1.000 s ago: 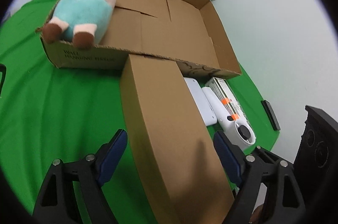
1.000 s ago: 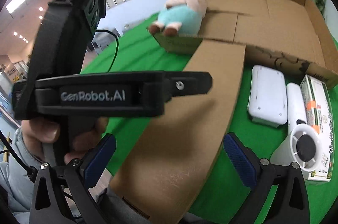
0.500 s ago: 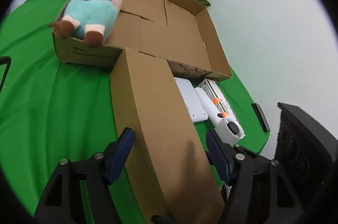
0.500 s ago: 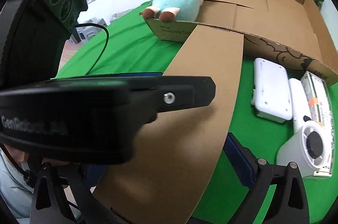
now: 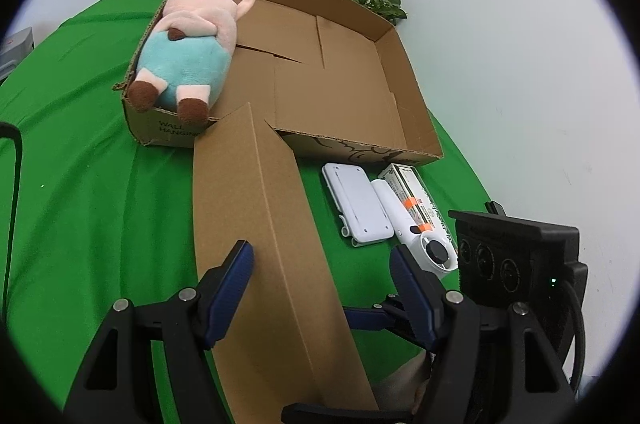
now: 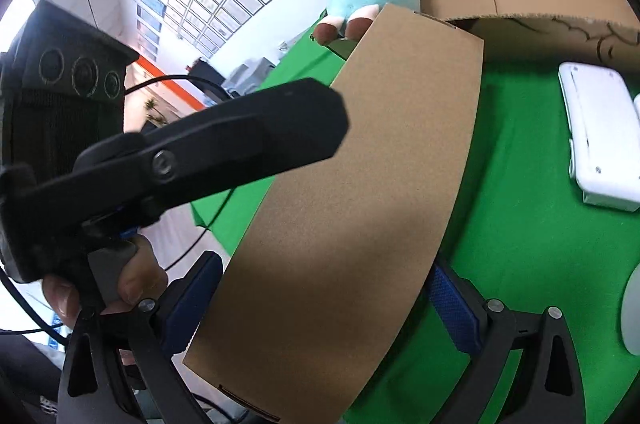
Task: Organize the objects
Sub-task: 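Close the left tool on the long box while the right tool grips its other end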
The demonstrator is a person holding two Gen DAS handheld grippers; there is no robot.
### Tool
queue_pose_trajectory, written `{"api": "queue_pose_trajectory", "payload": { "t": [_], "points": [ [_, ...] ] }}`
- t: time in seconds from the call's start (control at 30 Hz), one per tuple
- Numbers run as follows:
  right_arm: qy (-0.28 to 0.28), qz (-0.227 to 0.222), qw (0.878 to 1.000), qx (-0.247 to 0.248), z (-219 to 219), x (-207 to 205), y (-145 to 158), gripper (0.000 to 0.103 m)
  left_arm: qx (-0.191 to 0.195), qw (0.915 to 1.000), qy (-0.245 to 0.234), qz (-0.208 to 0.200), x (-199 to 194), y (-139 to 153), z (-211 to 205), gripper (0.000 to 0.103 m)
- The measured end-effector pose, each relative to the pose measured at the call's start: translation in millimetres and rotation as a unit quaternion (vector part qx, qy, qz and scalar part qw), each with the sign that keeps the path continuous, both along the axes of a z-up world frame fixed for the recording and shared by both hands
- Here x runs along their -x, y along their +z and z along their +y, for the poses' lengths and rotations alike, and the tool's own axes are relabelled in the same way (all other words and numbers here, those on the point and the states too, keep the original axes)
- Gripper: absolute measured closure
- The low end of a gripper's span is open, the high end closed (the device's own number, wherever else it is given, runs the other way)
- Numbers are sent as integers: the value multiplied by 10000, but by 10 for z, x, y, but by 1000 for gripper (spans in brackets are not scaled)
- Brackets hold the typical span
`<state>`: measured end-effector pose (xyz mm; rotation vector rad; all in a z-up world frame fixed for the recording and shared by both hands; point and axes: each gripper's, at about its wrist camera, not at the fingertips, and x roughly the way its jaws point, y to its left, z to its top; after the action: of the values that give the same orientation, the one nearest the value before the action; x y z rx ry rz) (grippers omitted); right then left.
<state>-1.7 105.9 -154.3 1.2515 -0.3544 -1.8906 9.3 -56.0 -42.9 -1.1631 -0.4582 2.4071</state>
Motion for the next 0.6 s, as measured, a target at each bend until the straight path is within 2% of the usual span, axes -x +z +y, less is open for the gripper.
{"api": "queue_pose_trajectory", "payload": {
  "t": [0.1,0.27,0.43,0.6],
  "points": [
    [-44,62,9999,-102,48,26,18,2,-9,10000,-1,-36,35,-7,50,38],
    [-192,477,9972,-547,184,-42,135,1,-13,9999,-117,-6,46,12,184,38],
    [-496,559,9932,-895,407,-115,210,1,-92,9994,-335,4,74,6,356,38],
    [-453,672,9923,-934,457,-209,296,1,6,9997,-257,39,64,1,366,39]
  ]
}}
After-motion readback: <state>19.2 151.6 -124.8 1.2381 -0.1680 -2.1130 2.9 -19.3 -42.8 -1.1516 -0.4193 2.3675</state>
